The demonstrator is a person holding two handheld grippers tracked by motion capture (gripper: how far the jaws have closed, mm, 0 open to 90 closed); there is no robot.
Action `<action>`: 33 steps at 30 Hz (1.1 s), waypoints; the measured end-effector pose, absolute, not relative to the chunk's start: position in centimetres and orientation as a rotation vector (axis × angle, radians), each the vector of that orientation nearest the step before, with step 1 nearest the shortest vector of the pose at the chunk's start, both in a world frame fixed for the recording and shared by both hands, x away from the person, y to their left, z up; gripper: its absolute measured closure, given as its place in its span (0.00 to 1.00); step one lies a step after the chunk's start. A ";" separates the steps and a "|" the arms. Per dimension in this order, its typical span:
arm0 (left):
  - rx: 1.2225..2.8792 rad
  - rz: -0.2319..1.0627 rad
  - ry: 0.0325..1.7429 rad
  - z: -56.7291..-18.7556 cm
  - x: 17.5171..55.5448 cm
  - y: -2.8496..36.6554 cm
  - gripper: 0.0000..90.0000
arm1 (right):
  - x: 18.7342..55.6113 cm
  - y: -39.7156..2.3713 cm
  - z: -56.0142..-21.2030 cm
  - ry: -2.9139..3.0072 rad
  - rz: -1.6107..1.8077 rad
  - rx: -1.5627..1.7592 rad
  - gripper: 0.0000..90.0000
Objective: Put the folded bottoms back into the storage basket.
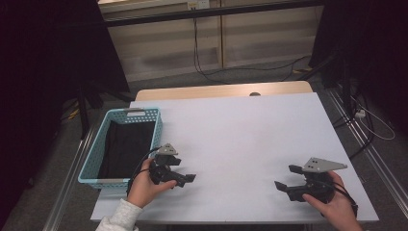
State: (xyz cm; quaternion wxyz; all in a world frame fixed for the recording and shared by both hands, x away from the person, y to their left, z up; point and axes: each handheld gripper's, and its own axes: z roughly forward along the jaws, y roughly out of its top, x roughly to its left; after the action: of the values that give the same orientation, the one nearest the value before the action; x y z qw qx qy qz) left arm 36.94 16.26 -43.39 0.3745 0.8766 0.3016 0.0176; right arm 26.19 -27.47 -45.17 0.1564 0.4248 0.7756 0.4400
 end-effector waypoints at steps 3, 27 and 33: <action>2.248 0.061 0.756 -43.4 36.9 16.4 0.12 | 26.2 -27.5 -45.1 2.222 1.260 1.215 0.18; 2.232 0.092 0.730 -43.6 36.2 16.8 0.10 | 25.9 -28.1 -45.3 2.237 1.232 1.194 0.15; 2.237 0.094 0.729 -43.6 36.2 16.8 0.10 | 25.9 -28.1 -45.3 2.239 1.226 1.190 0.15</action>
State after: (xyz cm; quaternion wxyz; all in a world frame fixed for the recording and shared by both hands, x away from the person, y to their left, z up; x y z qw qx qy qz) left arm 36.15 16.81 -43.61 0.3835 0.8774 0.2860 0.0370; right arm 25.88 -28.13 -45.28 0.1619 0.4171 0.7845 0.4295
